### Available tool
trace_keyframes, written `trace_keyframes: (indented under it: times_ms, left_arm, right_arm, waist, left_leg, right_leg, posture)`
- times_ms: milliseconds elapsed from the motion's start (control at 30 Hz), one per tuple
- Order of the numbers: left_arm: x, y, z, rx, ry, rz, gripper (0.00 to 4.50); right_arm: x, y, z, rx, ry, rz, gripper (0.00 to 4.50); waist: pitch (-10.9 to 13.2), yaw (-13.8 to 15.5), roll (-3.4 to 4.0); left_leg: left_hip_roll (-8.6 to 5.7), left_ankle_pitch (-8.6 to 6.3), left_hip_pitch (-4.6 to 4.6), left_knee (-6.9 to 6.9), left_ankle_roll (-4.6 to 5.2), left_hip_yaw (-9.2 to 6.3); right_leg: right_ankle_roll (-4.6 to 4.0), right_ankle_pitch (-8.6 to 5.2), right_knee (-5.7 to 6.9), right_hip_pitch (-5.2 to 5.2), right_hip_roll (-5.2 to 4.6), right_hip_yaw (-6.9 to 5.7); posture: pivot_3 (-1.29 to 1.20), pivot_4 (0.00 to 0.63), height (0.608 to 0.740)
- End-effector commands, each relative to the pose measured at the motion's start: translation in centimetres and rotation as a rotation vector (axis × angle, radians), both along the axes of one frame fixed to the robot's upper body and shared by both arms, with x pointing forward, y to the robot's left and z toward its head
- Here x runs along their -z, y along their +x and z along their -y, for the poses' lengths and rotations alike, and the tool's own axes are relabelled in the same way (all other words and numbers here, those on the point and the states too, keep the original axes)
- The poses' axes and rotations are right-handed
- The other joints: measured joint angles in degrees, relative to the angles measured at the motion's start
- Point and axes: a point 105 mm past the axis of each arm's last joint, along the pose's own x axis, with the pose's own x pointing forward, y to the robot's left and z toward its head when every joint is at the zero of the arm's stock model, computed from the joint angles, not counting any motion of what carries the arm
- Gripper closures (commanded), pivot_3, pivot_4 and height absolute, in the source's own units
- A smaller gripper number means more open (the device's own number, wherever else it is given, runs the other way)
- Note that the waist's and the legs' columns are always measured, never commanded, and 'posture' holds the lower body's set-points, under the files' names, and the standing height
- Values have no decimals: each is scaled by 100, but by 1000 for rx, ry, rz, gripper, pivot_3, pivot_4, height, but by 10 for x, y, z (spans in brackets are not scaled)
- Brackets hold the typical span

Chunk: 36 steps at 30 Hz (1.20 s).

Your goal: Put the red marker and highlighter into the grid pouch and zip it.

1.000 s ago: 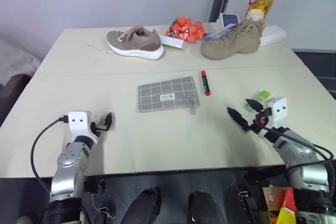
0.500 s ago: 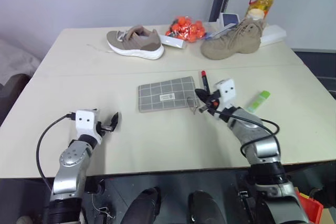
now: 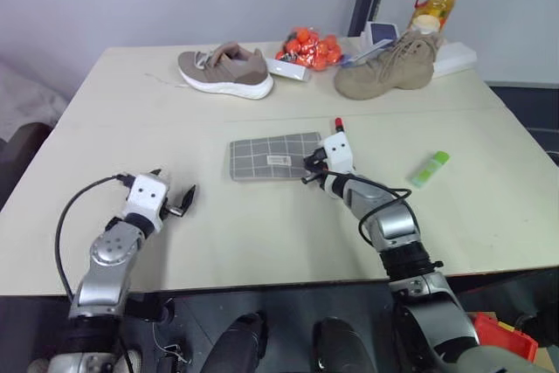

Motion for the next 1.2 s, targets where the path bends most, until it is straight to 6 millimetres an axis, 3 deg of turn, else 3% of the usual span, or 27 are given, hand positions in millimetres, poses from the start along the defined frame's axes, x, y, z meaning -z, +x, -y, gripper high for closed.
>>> trace_keyframes:
  times_ms: [33,167,333,633,733,967,1100,1200]
  left_arm:
    - [-12,11,20,137,133,88,0]
    - [-11,21,54,362,324,153,0]
    - [-6,32,76,507,416,189,0]
    - [-6,45,101,588,530,265,0]
    - [-4,47,100,600,569,258,825]
    - [-11,48,91,580,568,281,4290]
    - [-14,48,88,563,535,292,4406]
    - [-12,44,83,543,399,252,4406]
  right_arm:
    - [2,-2,-9,-22,3,-13,4466]
    - [0,-3,-13,-27,7,-7,4466]
    - [-1,-4,-11,-12,8,1,4466]
    - [-1,-8,-15,-8,12,9,4466]
    - [-2,-9,-15,-8,11,12,4500]
    - [-4,-10,-18,-12,16,23,4500]
    - [-7,-10,-18,-11,25,41,4500]
    - [-23,-5,-15,-1,37,102,4500]
  waist:
    - [0,-13,0]
    - [-1,-75,-1]
    - [-2,-158,-1]
    - [-4,-117,-5]
    - [-5,-136,-5]
    - [-6,-154,-5]
    - [-7,-166,-4]
    - [-7,-187,-4]
  left_leg:
    - [0,0,0,0,-1,1]
    - [0,2,0,-4,-3,1]
    - [-1,3,0,-8,-3,5]
    - [-8,4,0,-1,-1,2]
    - [-8,4,0,5,-1,2]
    - [-7,4,0,4,-1,2]
    - [-7,4,1,4,-1,3]
    - [-7,4,1,4,-1,6]
  right_leg:
    - [3,2,0,1,0,1]
    - [7,5,3,1,0,3]
    - [12,9,10,6,0,9]
    - [28,17,14,15,2,9]
    - [32,20,16,18,4,9]
    - [32,19,22,14,5,9]
    - [32,19,27,12,6,9]
    - [32,19,29,9,5,12]
  posture:
    - [0,150,740]
    - [0,150,740]
    - [0,150,740]
    - [0,150,740]
    - [0,150,740]
    - [0,150,740]
    - [0,150,740]
    - [0,150,740]
